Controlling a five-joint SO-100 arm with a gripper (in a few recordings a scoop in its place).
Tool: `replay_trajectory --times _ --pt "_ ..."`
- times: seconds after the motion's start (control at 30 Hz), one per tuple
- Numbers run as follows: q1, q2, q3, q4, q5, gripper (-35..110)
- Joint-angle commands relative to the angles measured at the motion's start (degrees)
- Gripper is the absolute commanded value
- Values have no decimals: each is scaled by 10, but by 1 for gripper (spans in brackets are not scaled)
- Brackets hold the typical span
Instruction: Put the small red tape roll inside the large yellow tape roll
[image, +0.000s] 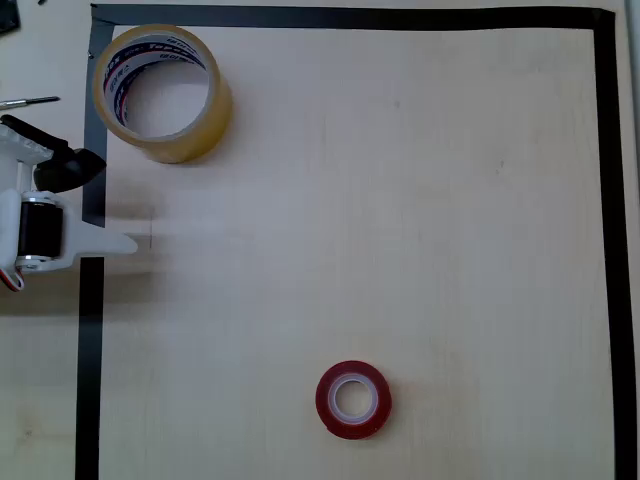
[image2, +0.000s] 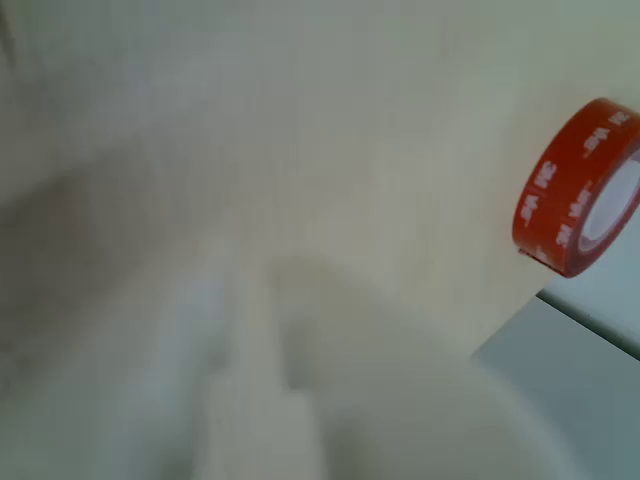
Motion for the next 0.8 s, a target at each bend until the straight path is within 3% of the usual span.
replay_trajectory --times 0.0,0.53,0.77 --pt "16 6 -8 -6 -5 0" --pt "13 1 -75 -9 -5 0" --pt "34 -345 -345 -44 -13 0"
